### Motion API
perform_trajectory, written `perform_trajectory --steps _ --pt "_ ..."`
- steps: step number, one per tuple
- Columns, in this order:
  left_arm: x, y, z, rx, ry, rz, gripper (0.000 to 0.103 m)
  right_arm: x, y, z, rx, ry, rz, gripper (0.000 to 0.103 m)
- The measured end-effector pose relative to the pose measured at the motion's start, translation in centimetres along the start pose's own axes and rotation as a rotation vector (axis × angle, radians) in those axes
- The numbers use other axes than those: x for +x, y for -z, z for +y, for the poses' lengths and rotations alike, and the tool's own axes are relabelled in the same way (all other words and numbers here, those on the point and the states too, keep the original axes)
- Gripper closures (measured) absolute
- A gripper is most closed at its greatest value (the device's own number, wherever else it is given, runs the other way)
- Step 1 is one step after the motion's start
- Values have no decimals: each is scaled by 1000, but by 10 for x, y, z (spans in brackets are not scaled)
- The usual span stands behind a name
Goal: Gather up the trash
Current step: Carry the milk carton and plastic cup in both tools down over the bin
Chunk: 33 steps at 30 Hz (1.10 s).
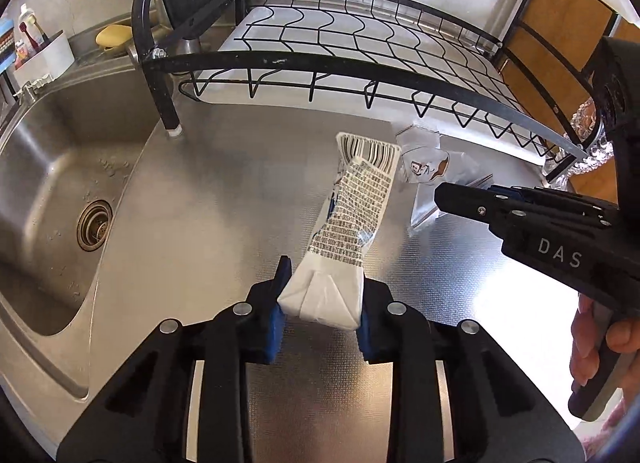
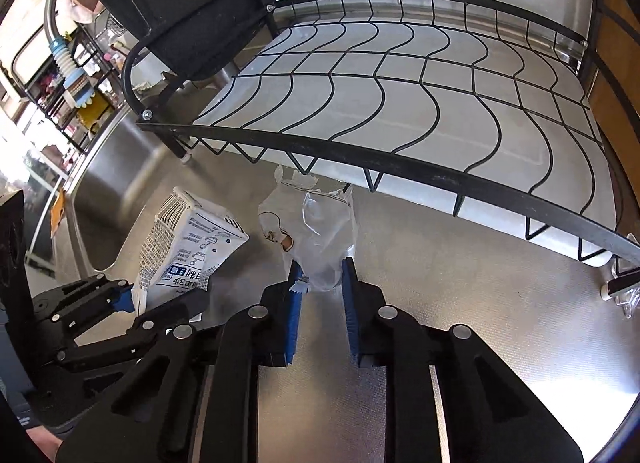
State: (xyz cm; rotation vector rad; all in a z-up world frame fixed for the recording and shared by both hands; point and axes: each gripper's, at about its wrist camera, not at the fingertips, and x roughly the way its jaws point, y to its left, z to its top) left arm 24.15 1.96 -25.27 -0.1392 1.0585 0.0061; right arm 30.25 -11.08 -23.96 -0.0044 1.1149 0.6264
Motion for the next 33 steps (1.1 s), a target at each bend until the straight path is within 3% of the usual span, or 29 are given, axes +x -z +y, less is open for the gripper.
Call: perform_trajectory --steps 12,27,33 --pt "-68 51 -7 108 34 -64 77 -57 57 19 98 32 -75 85" --pt "-148 186 7 235 114 -57 77 -130 196 105 207 149 -156 85" --pt "-167 231 22 236 127 -22 77 -142 245 135 238 165 -133 85"
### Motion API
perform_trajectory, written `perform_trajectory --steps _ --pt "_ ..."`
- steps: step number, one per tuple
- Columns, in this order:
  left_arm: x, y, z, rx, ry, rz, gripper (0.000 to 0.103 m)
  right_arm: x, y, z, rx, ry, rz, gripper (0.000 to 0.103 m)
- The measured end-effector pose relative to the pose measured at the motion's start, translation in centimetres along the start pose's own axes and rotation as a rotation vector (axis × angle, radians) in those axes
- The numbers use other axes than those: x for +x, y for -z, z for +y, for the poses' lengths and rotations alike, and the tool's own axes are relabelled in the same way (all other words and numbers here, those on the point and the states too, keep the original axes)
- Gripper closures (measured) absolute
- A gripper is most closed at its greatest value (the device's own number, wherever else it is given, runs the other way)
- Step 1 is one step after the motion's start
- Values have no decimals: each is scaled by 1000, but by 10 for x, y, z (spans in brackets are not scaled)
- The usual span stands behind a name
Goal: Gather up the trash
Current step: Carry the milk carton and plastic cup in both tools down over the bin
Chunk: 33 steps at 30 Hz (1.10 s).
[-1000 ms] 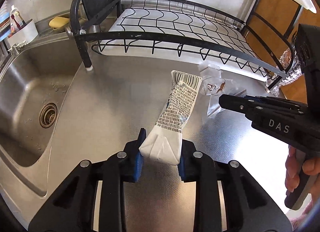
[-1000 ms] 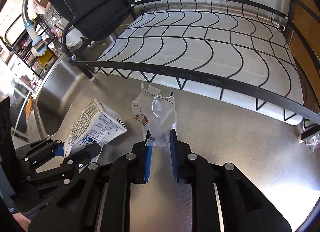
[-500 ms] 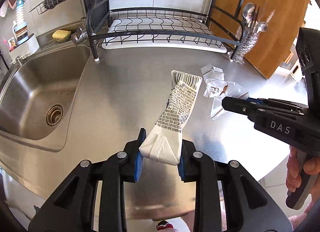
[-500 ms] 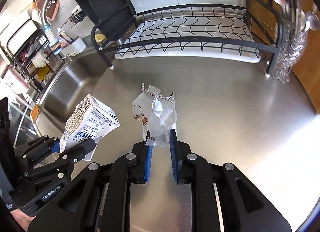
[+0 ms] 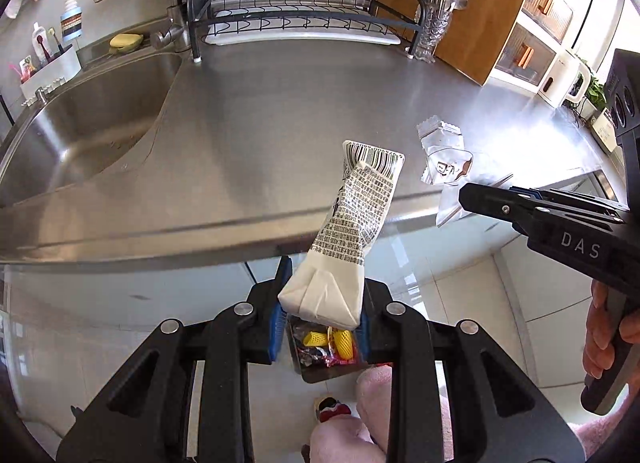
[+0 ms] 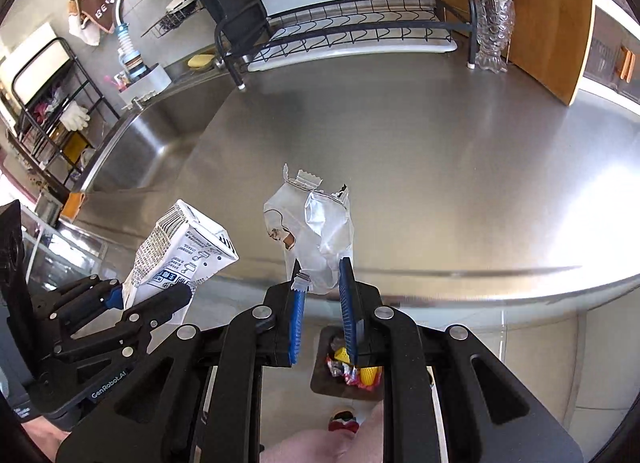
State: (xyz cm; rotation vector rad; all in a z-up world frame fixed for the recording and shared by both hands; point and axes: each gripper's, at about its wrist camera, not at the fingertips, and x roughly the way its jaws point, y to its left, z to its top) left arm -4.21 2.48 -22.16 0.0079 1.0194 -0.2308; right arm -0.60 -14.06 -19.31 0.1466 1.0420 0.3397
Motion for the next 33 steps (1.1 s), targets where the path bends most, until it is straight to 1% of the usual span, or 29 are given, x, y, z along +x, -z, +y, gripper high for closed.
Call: perform_trajectory --steps 4,8,12,14,17,19,20,22,24,26,28,30,33 --pt "-2 32 1 -11 12 35 77 -9 31 7 13 -13 28 85" --pt "8 62 2 -29 24 79 77 -7 66 14 20 -34 78 85" --pt "29 91 4 -41 41 117 77 12 98 13 36 -34 153 85" --pt "40 102 6 -38 43 136 77 22 112 10 65 -37 186 85" --pt "50 113 12 -49 36 123 77 36 125 6 81 -33 228 85" --pt "61 118 16 -65 46 117 77 46 131 6 40 -21 222 85" --pt "68 120 16 -62 51 120 77 53 135 4 33 1 213 85" --pt "88 124 14 -42 47 139 77 71 142 -10 99 -9 221 85" --pt "107 128 14 -24 43 151 77 88 151 -21 133 4 218 85" --pt "126 135 18 -35 48 162 77 109 162 -30 149 -3 252 85" --pt "148 141 22 -46 37 178 77 130 172 -35 143 5 275 85" --pt "171 145 23 -55 45 190 77 152 182 -43 168 2 302 85" --pt "203 154 21 -45 31 198 77 180 195 -53 175 2 314 85"
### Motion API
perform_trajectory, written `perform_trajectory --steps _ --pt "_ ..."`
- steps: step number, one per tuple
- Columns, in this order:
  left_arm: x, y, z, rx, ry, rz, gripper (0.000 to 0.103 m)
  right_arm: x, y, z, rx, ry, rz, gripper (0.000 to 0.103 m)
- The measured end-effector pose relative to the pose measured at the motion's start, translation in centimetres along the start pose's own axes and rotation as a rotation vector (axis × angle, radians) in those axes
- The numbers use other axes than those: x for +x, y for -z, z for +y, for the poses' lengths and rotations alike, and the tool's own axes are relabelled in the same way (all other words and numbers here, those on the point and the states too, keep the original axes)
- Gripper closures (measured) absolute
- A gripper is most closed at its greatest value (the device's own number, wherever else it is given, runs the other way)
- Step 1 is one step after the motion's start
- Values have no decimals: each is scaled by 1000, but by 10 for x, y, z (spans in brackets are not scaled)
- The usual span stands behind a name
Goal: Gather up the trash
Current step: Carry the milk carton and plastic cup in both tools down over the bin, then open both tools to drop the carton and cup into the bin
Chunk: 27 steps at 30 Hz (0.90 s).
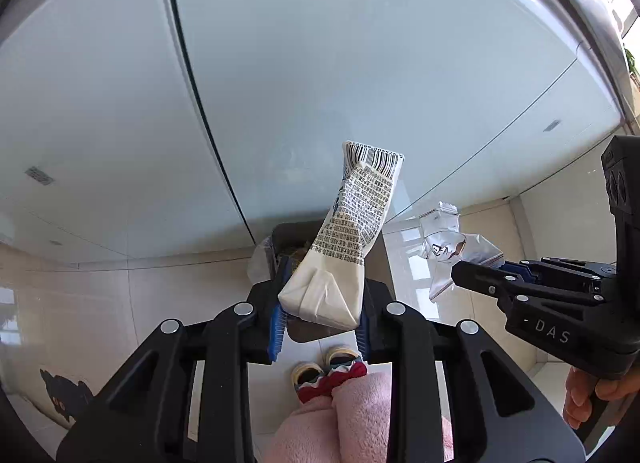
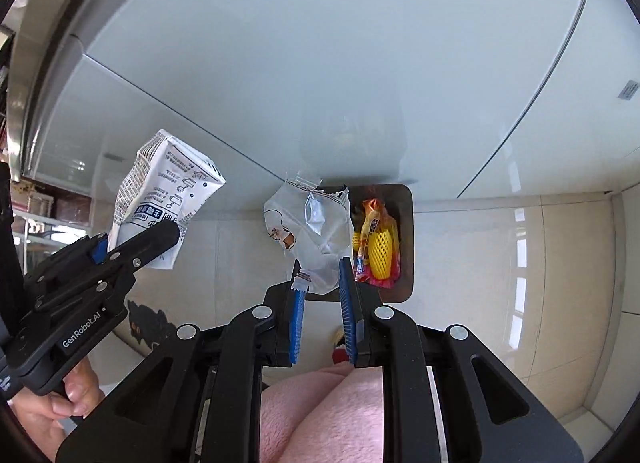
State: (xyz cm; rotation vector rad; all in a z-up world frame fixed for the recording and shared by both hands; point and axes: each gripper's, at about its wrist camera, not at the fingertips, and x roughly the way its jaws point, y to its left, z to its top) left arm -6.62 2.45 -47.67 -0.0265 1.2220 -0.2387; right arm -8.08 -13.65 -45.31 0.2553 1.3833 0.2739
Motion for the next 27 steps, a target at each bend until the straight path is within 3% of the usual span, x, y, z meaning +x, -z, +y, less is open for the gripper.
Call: perform_trajectory --steps 12,19,27 --pt "98 15 11 -37 28 117 77 108 -4 -31 60 40 92 85" --pt "122 9 9 -22 19 133 77 127 -15 -31 31 80 97 85" --pt "141 15 5 -24 27 194 77 130 -18 -36 76 54 103 85"
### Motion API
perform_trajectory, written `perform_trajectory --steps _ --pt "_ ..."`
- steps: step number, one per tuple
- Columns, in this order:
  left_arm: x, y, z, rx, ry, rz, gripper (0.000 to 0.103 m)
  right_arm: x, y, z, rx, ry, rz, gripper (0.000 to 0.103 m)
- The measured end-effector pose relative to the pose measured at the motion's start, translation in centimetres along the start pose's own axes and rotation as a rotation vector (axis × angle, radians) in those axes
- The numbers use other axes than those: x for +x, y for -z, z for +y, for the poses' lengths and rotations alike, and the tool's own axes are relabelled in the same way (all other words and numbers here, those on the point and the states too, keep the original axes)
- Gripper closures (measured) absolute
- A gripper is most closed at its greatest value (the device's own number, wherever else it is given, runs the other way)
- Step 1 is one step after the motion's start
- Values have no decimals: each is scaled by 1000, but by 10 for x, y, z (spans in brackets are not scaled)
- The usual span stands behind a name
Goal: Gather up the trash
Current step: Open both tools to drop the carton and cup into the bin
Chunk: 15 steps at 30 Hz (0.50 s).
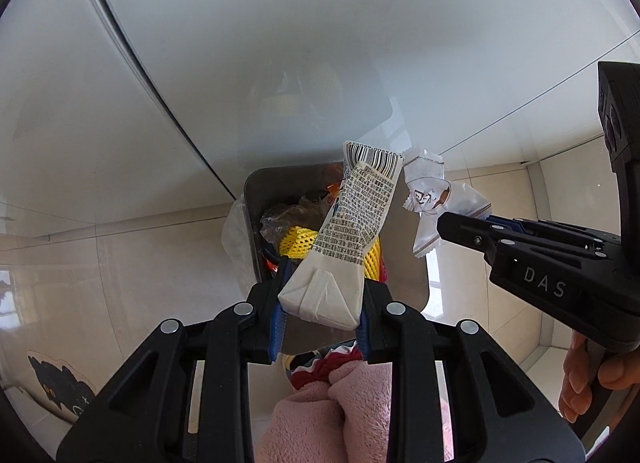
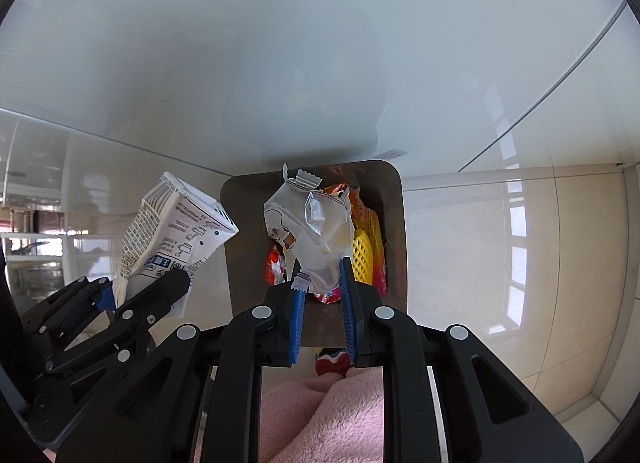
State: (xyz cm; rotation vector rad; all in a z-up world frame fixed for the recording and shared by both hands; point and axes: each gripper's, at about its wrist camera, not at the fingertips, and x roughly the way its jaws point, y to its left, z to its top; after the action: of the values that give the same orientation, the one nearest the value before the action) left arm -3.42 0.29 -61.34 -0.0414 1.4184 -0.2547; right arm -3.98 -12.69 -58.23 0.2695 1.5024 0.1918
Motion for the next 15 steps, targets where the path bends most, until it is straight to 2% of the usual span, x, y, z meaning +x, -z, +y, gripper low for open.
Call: perform_trajectory --steps 5,8,9,10,12,14,15 --pt "-1 -1 2 -19 16 -1 77 5 1 0 5 10 14 82" --pt "-7 0 5 -23 16 -13 68 8 0 -1 24 -7 25 78" --pt "-9 0 4 -22 14 -18 63 9 0 -1 27 -9 26 72" --pt "-11 1 5 -20 11 -23 61 10 0 0 29 -7 23 58" --pt "-15 1 6 -23 11 -34 46 7 -1 0 34 -6 6 40" --pt "-18 1 8 -27 12 -47 36 5 -3 2 27 7 -3 38" --pt "-21 1 8 -30 12 -55 29 4 -3 3 27 12 -6 29"
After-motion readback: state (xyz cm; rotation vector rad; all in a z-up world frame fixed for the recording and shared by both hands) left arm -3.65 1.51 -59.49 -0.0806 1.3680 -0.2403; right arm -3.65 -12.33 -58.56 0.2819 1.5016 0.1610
